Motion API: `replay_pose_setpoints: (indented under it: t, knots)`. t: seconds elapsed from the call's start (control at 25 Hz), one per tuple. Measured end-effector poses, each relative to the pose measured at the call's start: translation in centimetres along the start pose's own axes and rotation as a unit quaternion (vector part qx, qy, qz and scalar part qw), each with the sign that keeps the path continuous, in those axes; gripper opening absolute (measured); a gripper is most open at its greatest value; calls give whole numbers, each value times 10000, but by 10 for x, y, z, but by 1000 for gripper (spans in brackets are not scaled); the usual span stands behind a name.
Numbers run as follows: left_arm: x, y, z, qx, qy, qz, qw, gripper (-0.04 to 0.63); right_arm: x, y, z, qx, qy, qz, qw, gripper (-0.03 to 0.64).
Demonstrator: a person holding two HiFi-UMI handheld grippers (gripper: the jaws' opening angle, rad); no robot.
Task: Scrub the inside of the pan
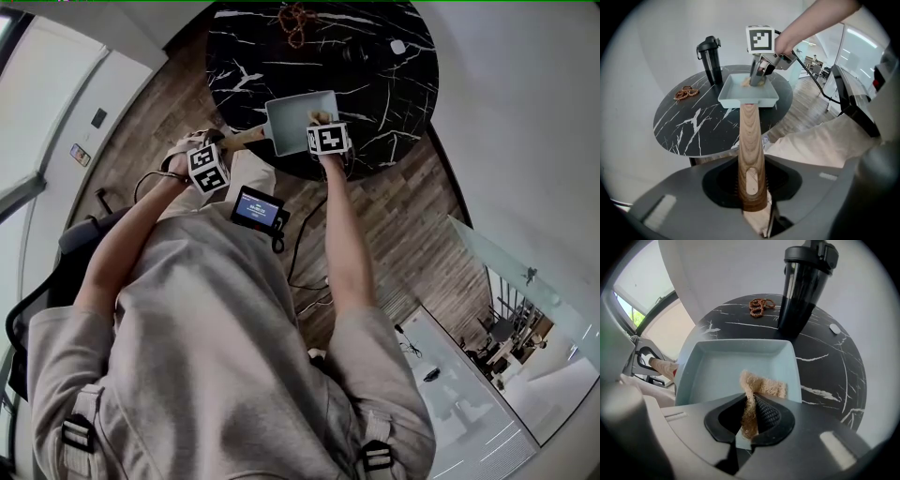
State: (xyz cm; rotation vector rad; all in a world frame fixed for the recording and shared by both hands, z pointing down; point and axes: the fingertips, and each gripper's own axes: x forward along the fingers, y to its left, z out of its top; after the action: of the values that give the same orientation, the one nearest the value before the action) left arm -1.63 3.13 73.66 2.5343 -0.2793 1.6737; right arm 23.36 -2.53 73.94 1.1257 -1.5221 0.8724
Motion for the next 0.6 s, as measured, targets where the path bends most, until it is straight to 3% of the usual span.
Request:
replay_pose_setpoints:
  t: [0.6]
  knots:
    - [4, -1, 1, -13, 59, -37, 10000, 92, 1, 59, -3, 98, 75, 722, 9973, 41]
